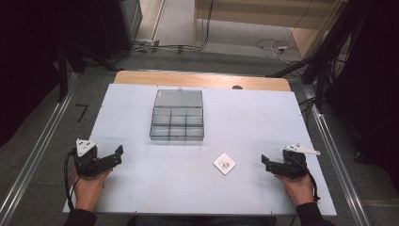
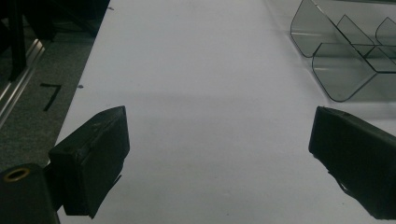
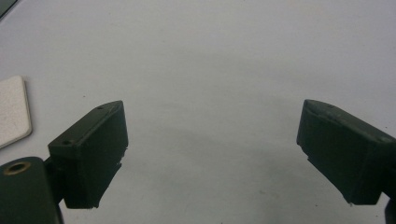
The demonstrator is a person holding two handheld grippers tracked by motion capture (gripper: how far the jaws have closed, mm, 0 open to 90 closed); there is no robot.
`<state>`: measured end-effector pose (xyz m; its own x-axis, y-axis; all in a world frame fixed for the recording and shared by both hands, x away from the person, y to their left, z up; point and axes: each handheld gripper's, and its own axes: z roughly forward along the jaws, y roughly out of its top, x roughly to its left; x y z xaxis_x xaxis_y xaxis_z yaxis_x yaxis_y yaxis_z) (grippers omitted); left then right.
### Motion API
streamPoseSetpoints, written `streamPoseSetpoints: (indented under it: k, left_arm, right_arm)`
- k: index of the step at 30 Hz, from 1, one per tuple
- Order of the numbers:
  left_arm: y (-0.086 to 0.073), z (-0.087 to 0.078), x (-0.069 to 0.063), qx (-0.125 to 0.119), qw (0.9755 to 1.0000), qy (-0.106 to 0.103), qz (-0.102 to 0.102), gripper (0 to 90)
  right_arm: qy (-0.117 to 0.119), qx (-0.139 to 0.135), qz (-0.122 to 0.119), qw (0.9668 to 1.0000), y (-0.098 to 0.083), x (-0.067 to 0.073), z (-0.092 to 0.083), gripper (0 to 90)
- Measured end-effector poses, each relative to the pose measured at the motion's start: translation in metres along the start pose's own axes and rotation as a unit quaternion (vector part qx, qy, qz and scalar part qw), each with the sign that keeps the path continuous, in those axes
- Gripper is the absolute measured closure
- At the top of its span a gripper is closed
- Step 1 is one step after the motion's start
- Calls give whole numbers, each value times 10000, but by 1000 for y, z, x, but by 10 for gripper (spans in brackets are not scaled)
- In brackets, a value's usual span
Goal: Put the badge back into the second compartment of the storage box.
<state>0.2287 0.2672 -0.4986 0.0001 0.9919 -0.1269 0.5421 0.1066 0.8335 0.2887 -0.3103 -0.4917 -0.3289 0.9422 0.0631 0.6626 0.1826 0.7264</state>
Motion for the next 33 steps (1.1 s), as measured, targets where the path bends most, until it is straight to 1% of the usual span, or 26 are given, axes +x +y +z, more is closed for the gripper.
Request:
streamPoseSetpoints:
  k: [6, 14, 18, 33]
  left_arm:
    - [0, 0, 0, 10, 10000, 2, 10, 55]
    - [0, 1, 0, 17, 10000, 28, -2, 55]
    - [0, 2, -1, 24, 10000, 12, 24, 55]
    - [0, 3, -3, 44, 10000, -11, 53, 55]
  right_arm:
    - [44, 14, -39, 10000, 1, 4, 2, 77]
    - [199, 32, -198, 9996, 3, 15, 5, 77]
    - [248, 47, -273, 9993, 4, 19, 8, 77]
    - [404, 54, -389, 9984, 6, 34, 12, 77]
